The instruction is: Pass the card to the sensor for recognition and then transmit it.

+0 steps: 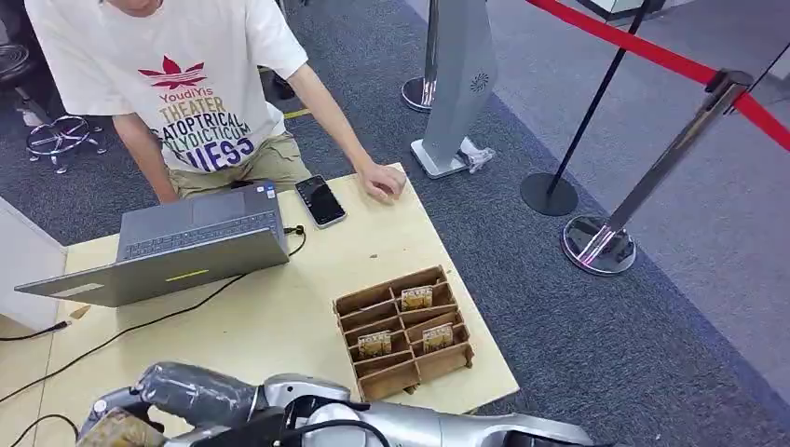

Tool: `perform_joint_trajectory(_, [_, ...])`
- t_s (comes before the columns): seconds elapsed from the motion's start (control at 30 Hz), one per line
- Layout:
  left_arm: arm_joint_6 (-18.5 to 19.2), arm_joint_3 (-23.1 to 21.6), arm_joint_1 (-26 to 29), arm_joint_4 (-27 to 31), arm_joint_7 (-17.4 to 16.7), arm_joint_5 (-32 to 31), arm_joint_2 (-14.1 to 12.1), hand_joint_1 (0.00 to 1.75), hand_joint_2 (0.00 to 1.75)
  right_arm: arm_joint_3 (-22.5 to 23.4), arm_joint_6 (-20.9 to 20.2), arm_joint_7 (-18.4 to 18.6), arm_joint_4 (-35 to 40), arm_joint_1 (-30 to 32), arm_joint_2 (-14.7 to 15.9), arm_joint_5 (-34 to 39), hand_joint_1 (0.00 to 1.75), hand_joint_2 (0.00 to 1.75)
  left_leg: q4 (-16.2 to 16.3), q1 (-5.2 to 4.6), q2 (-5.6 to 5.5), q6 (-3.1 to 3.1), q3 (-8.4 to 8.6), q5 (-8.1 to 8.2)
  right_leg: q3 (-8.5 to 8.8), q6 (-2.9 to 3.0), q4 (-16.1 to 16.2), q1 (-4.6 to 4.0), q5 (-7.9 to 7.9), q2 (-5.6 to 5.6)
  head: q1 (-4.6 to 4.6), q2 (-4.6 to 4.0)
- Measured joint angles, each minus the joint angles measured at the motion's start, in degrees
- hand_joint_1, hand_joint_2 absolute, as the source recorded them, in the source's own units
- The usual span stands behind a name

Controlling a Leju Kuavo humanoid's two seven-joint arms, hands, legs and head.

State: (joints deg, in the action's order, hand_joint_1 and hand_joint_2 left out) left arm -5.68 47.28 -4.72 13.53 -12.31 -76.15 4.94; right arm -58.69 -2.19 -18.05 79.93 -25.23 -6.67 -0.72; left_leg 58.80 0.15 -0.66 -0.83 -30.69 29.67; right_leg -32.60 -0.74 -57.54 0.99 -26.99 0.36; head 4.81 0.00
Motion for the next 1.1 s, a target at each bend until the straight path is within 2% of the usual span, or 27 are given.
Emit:
perform_joint_trajectory(0.17, [-0.28,0.09,0.01,0.00,0.09,-0.07,0.00,0.00,0.00,-4.50,-2.75,-0.28,-7.04,-1.05,0.46,1.94,1.75,1.75,0.00,0.00,0.00,0.00,0.00,0.00,0.01,0.00,0.00,0.01,0.00,0.00,-0.02,0.00])
perform_joint_trajectory(0.43, [-0.50,0.24,-0.03,0.00,0.07,-0.13,0.00,0.00,0.00,-8.65,-2.49,-0.72,-17.64,-1.34,0.37,2.01,1.75,1.75,0.00,-0.01,0.00,0.00,0.00,0.00,0.01,0.00,0.00,0.01,0.00,0.00,0.00,0.00])
perform_joint_trajectory(0.67, [-0.92,0.24,-0.15,0.00,-0.20,-0.24,0.09,0.00,0.00,-10.18,0.05,-0.74,-27.23,-1.48,-1.18,2.75,1.75,1.75,0.00,-0.01,0.00,0.00,0.01,0.00,0.01,0.00,0.00,0.01,0.00,0.00,0.00,0.00])
perform_joint_trajectory(1.1, [-0.98,0.24,-0.77,0.00,-1.09,-0.77,0.31,0.00,0.00,-10.40,6.84,-1.66,-38.42,-1.73,-4.07,6.16,1.75,1.75,0.00,-0.01,0.00,0.00,0.01,0.00,0.01,-0.01,0.00,0.01,0.01,0.00,0.00,0.00])
